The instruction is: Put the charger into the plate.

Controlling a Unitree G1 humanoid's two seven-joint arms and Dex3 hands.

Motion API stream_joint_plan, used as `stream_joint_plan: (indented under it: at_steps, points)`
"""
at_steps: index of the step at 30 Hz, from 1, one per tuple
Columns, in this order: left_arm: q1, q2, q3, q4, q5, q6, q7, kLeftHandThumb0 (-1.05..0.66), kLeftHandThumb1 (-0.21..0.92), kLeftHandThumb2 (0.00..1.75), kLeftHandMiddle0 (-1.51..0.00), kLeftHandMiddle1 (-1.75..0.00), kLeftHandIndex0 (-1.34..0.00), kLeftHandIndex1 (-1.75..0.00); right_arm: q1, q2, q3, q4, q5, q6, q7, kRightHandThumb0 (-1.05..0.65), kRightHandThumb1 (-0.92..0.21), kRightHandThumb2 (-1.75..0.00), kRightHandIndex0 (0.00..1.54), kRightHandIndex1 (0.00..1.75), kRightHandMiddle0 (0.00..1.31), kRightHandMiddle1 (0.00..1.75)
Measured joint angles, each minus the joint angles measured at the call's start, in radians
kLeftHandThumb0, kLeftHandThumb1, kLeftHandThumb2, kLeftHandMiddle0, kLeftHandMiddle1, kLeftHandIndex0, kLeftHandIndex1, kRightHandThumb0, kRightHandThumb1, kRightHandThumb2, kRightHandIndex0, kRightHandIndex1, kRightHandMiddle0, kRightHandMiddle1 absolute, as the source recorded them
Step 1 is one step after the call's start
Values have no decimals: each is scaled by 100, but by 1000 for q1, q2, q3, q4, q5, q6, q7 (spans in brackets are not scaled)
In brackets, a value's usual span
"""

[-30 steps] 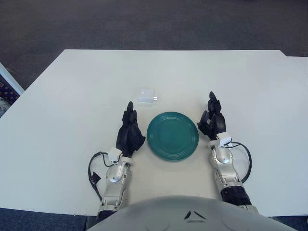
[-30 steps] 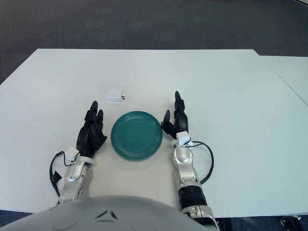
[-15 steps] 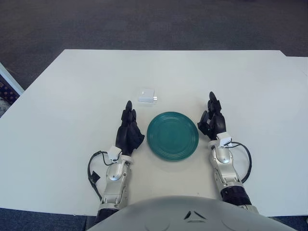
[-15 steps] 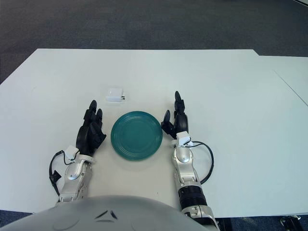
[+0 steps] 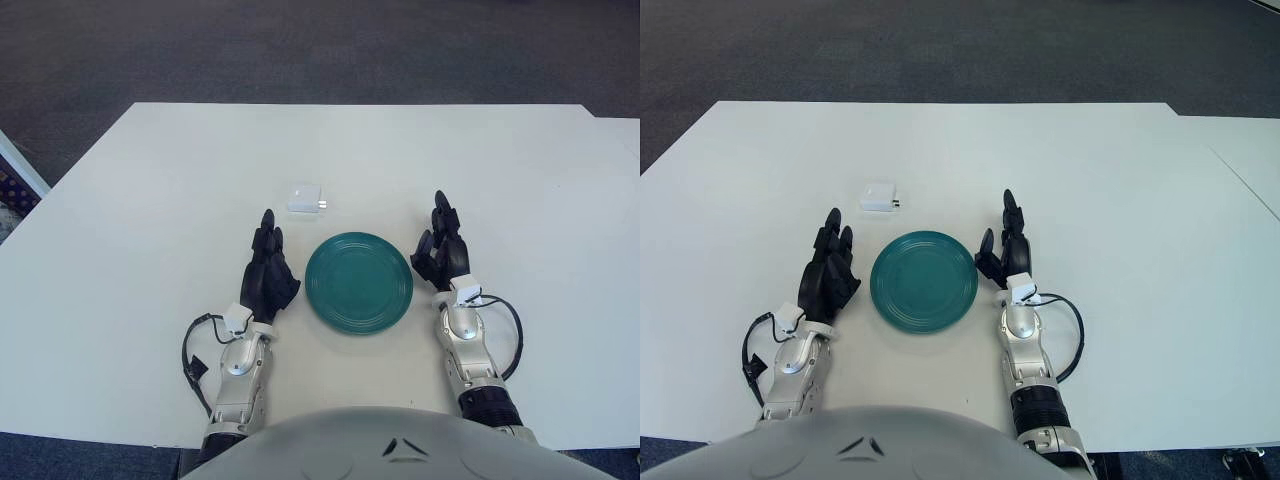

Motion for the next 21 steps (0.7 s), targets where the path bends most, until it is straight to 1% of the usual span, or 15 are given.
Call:
stream_joint_plan:
  at_steps: [10,15,19,21]
  points:
    - [0,0,0,-6,-1,5,0,-105,92,101,0,0,0,0,0,0,0,0,4,-2,8,-93,-92,-94,0,0,0,10]
    - [1,1,0,-16,-3,22,0,-105,92,99,0,0,0,0,0,1,1,-1,2,0,5,-93,-92,-94,0,0,0,11]
    - [5,14,5,-50,-8,58,-8,-105,92,98,0,0,0,0,1,2,2,-3,-3,3,0,-93,-92,-95,0,0,0,11]
    - [10,30,14,-105,-21,104,-21,-104,92,99,0,0,0,0,1,2,4,-3,-4,2,-3,-94,-92,-95,0,0,0,11]
